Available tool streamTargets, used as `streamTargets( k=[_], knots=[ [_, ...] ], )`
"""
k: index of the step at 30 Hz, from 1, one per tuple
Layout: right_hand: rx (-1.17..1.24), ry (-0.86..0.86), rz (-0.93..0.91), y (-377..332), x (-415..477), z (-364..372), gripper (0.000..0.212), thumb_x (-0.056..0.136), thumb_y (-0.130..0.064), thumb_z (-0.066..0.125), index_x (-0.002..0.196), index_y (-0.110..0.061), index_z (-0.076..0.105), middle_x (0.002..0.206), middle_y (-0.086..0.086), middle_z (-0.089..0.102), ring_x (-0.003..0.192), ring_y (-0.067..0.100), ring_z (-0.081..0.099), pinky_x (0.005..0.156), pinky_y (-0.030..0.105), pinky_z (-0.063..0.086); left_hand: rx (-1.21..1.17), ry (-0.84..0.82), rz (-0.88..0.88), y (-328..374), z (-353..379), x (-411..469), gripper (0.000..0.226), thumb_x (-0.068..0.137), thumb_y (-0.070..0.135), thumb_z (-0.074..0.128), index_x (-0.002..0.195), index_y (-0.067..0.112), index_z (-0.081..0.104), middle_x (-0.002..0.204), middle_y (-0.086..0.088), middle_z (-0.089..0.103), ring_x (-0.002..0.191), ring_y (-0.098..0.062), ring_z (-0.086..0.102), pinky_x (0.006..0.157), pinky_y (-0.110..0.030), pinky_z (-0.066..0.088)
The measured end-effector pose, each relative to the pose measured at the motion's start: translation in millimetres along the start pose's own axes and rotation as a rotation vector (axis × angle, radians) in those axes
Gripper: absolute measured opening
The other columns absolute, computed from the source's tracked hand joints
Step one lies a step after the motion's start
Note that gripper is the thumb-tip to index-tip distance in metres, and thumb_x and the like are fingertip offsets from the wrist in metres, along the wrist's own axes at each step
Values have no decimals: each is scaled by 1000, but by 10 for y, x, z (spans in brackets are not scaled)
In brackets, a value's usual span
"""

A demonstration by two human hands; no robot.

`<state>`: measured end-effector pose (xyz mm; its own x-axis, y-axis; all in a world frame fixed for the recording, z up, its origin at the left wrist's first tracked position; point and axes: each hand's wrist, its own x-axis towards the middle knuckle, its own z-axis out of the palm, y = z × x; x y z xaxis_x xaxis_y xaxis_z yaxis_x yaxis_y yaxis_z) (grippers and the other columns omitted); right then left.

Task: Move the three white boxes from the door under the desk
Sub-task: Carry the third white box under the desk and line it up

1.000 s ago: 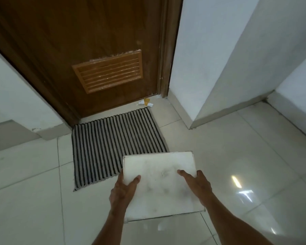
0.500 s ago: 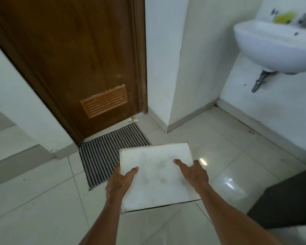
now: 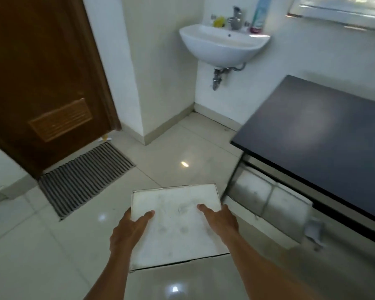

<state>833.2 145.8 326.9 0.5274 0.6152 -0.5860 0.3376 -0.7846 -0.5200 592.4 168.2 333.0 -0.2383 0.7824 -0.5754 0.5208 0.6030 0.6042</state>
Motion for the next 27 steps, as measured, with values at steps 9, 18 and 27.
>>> streamTargets(
  k=[9, 18, 27],
  knots=[
    [76, 102, 218, 2052, -134, -1264, 108, 57, -80, 52, 143, -17, 35, 135, 6, 56, 119, 28, 56, 85, 31, 48, 29, -293, 14, -160, 1770, -1160, 97, 50, 74, 60, 136, 33, 47, 131, -7, 61, 118, -33, 58, 103, -47, 46],
    [274, 216, 470, 3713, 252, -2122, 116, 55, -79, 59, 146, -13, 31, 143, 8, 47, 126, 30, 49, 101, 38, 45, 187, -500, 57, -20, 3484, -1731, 92, 58, 73, 65, 140, 38, 42, 136, -3, 59, 123, -29, 56, 107, -38, 42],
    [316, 285, 488, 5244, 995, -2384, 120, 65, -78, 58, 152, -9, 13, 157, 9, 26, 139, 31, 35, 111, 37, 36, 287, -588, 203, -278, 5275, -1775, 89, 55, 75, 62, 135, 38, 47, 129, -2, 63, 120, -28, 58, 104, -37, 43]
  ],
)
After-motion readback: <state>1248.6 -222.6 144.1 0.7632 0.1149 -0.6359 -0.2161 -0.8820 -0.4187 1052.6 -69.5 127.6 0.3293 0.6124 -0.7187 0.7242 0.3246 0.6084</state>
